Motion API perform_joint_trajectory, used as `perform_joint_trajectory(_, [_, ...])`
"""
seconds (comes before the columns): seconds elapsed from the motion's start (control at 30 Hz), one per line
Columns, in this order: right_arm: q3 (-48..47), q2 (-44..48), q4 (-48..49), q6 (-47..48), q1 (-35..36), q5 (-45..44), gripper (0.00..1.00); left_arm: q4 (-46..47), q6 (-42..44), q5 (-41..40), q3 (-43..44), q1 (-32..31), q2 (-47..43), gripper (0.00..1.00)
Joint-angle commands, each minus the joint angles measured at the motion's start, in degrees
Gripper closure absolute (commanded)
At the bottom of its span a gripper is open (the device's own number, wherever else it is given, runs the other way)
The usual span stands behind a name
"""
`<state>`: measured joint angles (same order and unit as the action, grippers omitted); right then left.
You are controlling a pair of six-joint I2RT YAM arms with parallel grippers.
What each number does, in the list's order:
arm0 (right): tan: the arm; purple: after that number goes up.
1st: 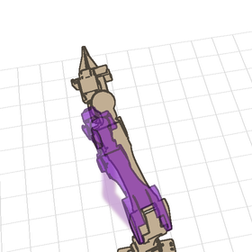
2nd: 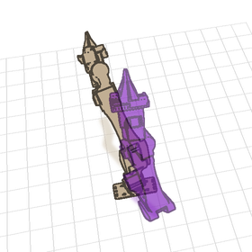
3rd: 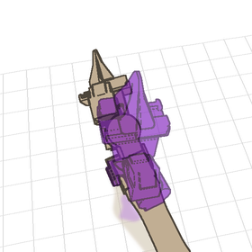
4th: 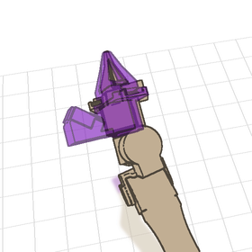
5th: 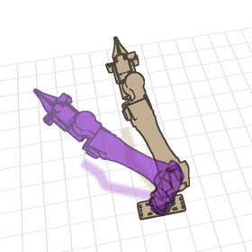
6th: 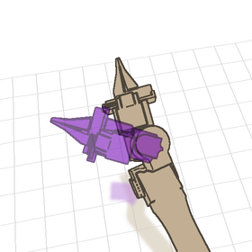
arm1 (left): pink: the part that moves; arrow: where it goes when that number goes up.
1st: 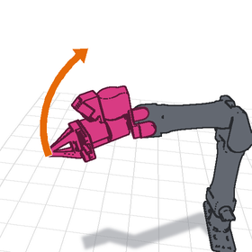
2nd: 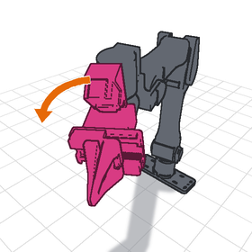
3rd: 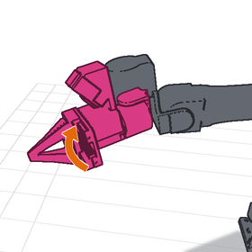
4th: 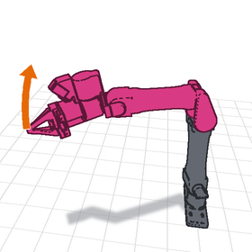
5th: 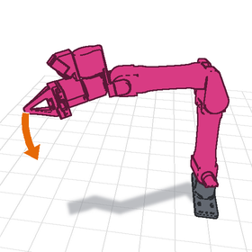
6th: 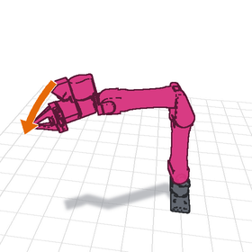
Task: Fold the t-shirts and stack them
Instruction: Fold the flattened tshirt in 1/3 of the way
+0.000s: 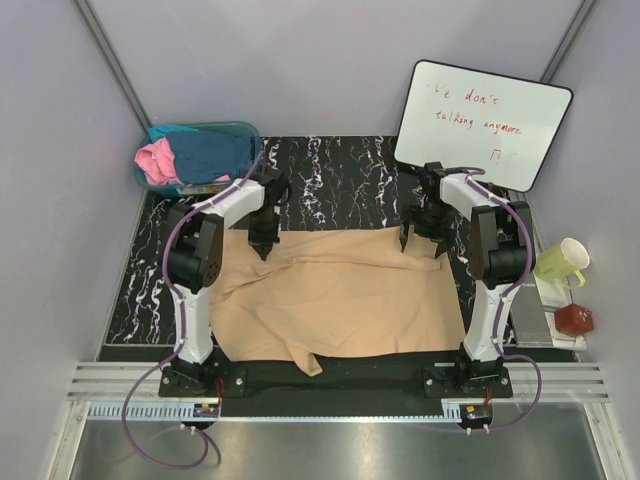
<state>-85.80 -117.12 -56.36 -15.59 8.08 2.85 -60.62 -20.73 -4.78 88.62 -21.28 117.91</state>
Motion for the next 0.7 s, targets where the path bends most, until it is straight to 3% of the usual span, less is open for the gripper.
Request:
perform_joint_trajectory(0.0, [-0.7, 1.5, 0.5, 0.8, -0.2, 0.0, 0.0, -0.5, 2.1, -0.7, -2.9, 0.7, -2.1, 1.0])
perform_joint_trajectory(0.2, [-1.4, 0.8, 0.5, 0.8, -0.2, 0.5, 0.0, 0.9, 2.5, 1.4, -11.2, 0.7, -5.9, 1.0])
perform_joint_trajectory(0.43, [-1.2, 0.7, 0.5, 0.7, -0.2, 0.5, 0.0, -0.8, 1.4, 4.4, -12.9, 0.6, -18.7, 1.0])
perform_joint_trajectory(0.67, [-1.7, 0.0, 0.5, 0.7, -0.2, 0.8, 0.0, -4.3, 2.6, 7.9, -17.7, -1.2, -23.3, 1.0])
